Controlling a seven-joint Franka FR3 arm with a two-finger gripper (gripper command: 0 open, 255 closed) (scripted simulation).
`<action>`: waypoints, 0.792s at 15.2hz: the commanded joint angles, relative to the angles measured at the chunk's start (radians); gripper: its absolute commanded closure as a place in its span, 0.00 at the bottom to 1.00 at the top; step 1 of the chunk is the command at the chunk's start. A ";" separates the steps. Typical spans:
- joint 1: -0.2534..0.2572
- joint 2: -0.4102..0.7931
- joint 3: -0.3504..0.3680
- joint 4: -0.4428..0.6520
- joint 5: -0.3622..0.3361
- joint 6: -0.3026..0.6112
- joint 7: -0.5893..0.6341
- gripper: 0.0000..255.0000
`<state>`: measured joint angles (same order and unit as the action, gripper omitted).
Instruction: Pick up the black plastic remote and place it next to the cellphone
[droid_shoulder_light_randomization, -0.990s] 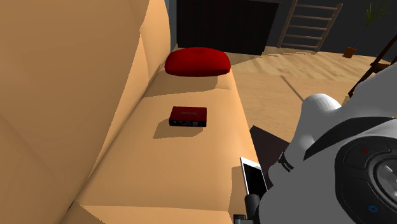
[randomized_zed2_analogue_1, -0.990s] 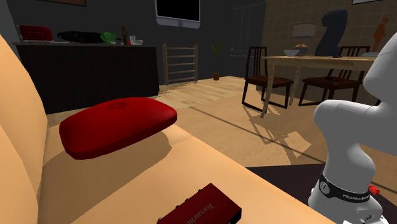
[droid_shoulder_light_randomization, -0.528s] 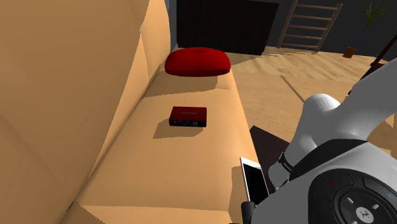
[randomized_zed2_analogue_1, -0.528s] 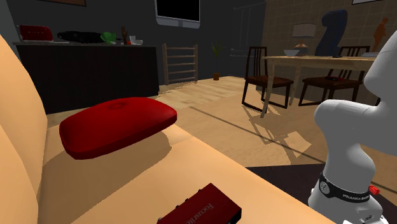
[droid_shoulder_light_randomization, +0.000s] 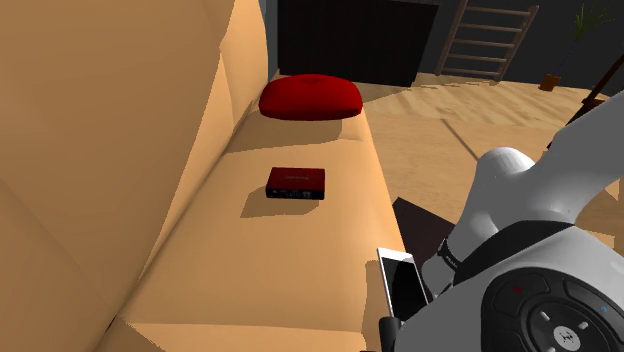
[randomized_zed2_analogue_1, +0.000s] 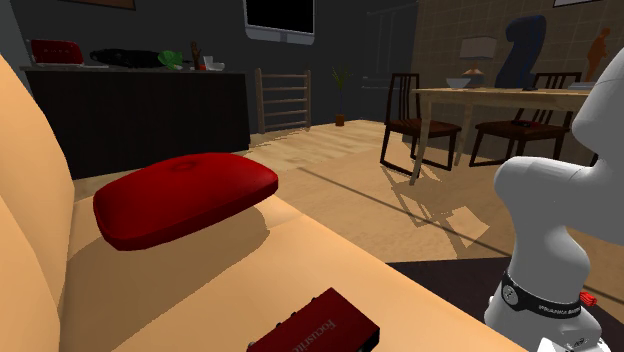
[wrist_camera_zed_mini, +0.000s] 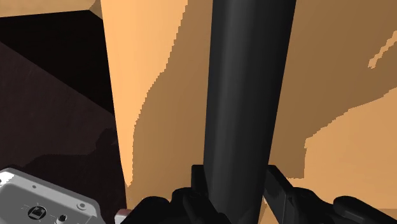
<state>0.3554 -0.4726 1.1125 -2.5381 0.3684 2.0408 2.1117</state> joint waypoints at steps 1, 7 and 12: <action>0.000 0.000 0.000 0.000 0.000 0.000 0.000 0.00; 0.010 -0.016 -0.021 0.024 -0.002 -0.039 -0.004 0.00; 0.027 -0.048 -0.071 0.097 -0.013 -0.142 -0.008 0.00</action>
<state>0.3805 -0.5175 1.0456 -2.4477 0.3565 1.9084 2.1036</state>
